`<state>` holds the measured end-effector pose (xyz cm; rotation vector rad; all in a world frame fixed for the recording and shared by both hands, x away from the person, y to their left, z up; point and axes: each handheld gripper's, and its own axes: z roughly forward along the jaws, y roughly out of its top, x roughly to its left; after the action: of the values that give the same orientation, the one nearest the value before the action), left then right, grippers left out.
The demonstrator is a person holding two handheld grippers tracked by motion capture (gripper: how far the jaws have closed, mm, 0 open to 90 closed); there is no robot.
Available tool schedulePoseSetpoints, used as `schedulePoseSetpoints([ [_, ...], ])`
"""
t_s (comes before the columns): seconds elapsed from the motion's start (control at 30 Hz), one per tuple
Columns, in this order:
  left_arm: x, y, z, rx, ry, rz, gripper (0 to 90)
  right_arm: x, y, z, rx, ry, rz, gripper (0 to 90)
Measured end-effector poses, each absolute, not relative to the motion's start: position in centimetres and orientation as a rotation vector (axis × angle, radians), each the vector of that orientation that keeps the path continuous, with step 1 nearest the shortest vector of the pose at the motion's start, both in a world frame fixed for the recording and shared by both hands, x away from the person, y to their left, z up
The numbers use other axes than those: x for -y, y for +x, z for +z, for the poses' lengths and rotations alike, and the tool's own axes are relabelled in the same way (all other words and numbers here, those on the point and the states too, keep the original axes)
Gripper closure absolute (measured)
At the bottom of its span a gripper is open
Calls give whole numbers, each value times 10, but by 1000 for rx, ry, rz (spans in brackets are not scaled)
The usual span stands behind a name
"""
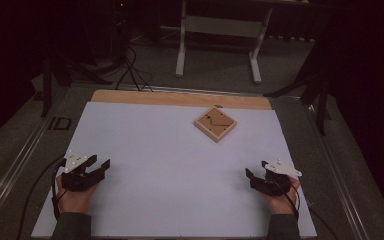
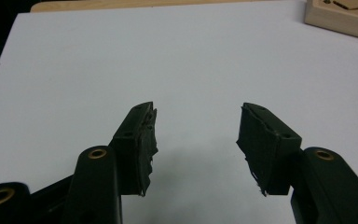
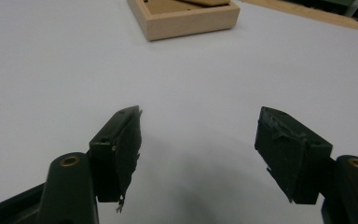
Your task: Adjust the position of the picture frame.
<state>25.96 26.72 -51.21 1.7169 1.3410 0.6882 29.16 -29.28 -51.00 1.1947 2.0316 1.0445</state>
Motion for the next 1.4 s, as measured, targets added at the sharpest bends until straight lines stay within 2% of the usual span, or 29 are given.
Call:
schedulePoseSetpoints([
  [0.5,-265,248,-505,-1295,1750,726,428,291,288,-498,-1990,1161,1136,324],
  [0.77,-267,244,-505,-1291,1757,713,439,289,293,-481,-1964,1122,1204,369],
  [1.17,-265,242,-504,-1285,1770,712,441,281,309,-467,-1978,1090,1181,507],
  [1.33,-267,241,-503,-1290,1760,714,442,278,315,-463,-1995,1064,1178,606],
  [1.4,-266,240,-503,-1289,1754,717,449,276,319,-461,-2015,1055,1179,671],
])
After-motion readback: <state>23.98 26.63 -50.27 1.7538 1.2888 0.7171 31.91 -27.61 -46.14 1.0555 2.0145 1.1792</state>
